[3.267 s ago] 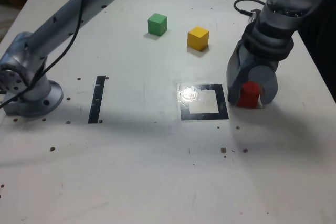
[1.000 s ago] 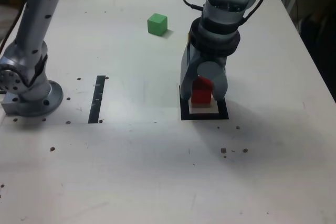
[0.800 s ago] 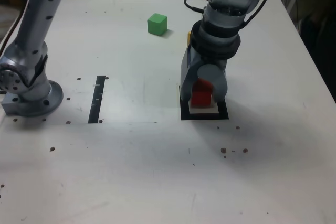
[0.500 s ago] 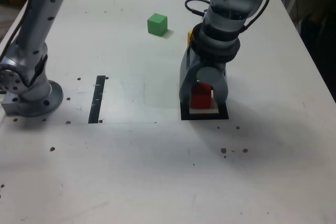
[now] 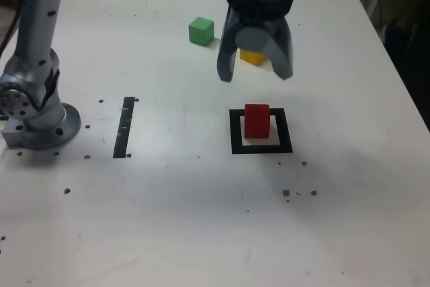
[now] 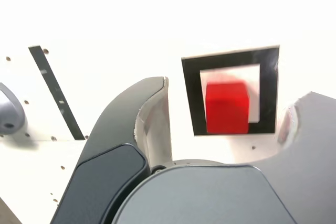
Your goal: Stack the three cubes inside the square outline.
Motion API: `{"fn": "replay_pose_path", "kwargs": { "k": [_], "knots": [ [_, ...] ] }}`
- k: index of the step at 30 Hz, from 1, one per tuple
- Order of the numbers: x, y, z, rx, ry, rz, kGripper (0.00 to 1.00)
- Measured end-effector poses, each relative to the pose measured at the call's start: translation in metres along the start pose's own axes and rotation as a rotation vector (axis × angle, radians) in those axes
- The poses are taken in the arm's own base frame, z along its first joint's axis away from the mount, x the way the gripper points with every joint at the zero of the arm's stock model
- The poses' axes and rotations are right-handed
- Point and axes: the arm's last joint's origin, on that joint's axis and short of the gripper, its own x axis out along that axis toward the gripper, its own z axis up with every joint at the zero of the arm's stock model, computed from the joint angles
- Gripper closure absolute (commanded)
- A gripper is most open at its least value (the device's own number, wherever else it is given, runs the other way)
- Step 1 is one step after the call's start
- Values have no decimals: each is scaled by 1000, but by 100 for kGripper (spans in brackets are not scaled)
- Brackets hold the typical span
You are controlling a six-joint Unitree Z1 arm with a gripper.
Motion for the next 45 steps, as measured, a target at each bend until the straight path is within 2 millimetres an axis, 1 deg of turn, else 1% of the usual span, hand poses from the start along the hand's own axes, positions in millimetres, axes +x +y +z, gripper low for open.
{"fn": "replay_pose_path", "kwargs": {
  "k": [3,8,12,15,18,21,25,29,32,34,39,42,45],
  "knots": [
    [-6,19,-4,-1,-13,-1,0],
    [-7,51,-10,59,-18,23,0],
    [-10,71,-20,105,-8,71,0],
    [-7,87,-26,145,12,93,0],
    [1,100,-25,182,35,95,1],
    [12,108,-18,233,63,90,1],
    [37,129,-2,280,99,80,2],
    [48,140,7,301,80,96,4],
    [56,149,12,313,74,100,7],
    [59,152,14,322,77,97,9],
    [65,153,18,346,82,87,16],
    [74,151,18,353,95,68,18],
    [82,148,17,358,100,46,26]
  ]
}}
